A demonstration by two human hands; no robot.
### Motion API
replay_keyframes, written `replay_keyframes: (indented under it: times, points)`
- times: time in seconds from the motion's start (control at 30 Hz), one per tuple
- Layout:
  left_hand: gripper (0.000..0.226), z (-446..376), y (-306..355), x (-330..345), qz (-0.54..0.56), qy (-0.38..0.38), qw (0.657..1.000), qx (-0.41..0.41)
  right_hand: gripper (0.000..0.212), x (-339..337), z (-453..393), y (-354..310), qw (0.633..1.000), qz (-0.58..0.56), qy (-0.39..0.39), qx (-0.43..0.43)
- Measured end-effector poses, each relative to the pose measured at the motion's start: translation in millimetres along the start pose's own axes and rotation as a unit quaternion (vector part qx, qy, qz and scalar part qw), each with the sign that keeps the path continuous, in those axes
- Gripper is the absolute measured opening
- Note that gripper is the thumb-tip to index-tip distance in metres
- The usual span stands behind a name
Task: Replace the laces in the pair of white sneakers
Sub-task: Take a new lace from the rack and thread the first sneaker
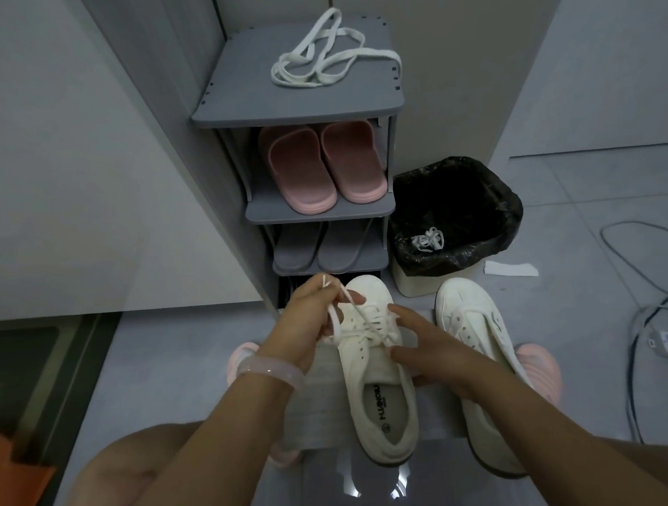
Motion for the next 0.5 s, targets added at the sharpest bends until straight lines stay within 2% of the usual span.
replay_keyframes:
  times: [0.17,0.33,0.4,0.47,0.5]
  points:
    - [0.031,-9,9,-9,0.173,0.034,0.984,0.022,0.064,6,-1,1,0.999,0.025,0.005,0.022]
    - [0.031,-11,7,-9,0.168,0.052,0.983,0.047,0.06,11,-4,3,0.999,0.019,0.008,0.034]
    - [0.032,-12,7,-9,0.109,0.075,0.99,0.059,0.061,13,-5,4,0.998,0.048,0.015,0.03]
    - [0.031,-13,5,-11,-0.076,0.115,0.988,0.075,0.062,13,-6,5,0.998,0.058,0.022,0.031]
    - [0.029,-12,3,-13,-0.175,0.121,0.974,0.078,0.063,13,-6,6,0.997,0.058,0.025,0.033]
Point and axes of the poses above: each hand's wrist, its own z-axis away from the middle knuckle, its own x-axis out of the palm, y = z × x, the point moved 1 cm from there along -z, towards the middle knuckle, and after that the axes turned 2 degrees about -y, right-handed, at the moved point
